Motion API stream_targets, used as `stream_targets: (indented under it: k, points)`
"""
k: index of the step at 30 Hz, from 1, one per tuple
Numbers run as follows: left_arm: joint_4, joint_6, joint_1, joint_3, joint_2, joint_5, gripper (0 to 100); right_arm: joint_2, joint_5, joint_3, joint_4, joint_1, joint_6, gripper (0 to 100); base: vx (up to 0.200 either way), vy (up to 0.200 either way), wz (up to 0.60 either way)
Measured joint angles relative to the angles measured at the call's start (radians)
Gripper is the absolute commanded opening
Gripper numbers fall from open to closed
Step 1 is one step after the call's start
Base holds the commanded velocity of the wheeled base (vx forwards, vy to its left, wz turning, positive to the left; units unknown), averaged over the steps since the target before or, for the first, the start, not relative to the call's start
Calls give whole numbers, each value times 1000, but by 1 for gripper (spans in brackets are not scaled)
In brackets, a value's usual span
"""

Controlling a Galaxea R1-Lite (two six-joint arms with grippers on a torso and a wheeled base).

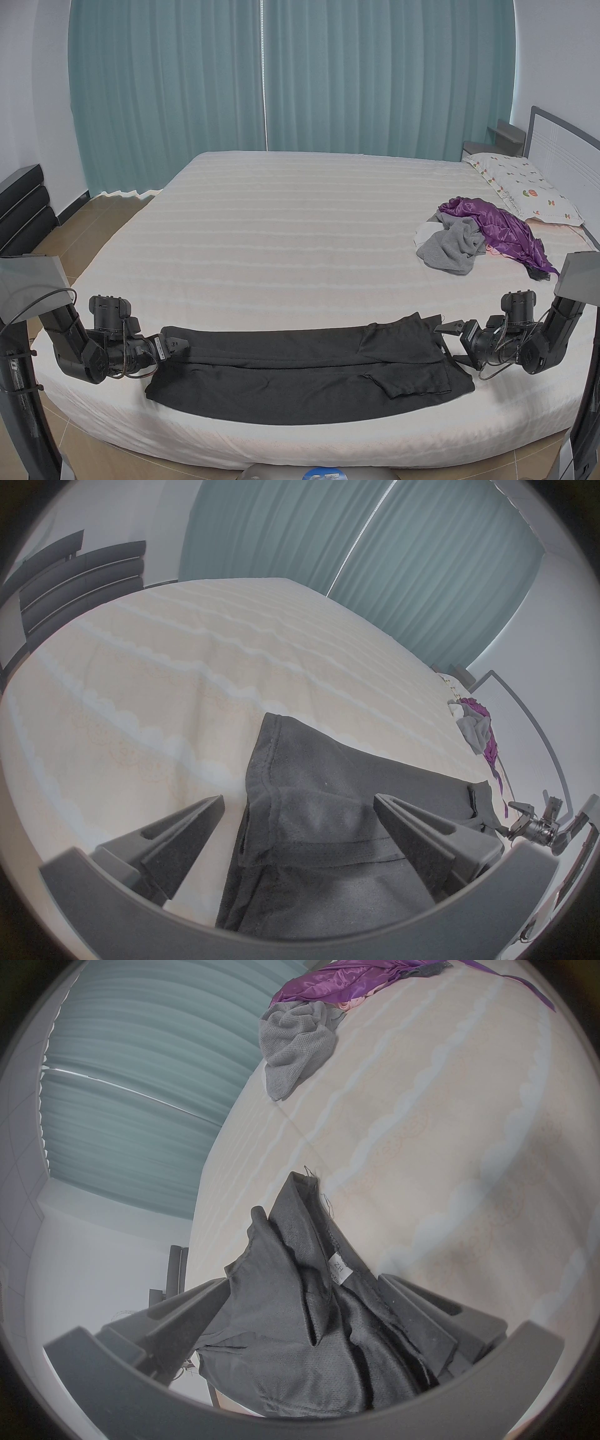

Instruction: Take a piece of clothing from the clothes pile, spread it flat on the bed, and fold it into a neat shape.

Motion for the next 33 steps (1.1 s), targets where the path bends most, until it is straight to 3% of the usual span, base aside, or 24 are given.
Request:
stream_targets:
  k: [12, 33]
  points:
    - [-3, 13, -17, 6, -1, 50, 100, 0, -4, 0, 0, 3, 0, 100, 0, 0, 0]
    - [-1, 12, -49, 20, 3, 47, 100, 0, -6, 2, -1, 4, -3, 100, 0, 0, 0]
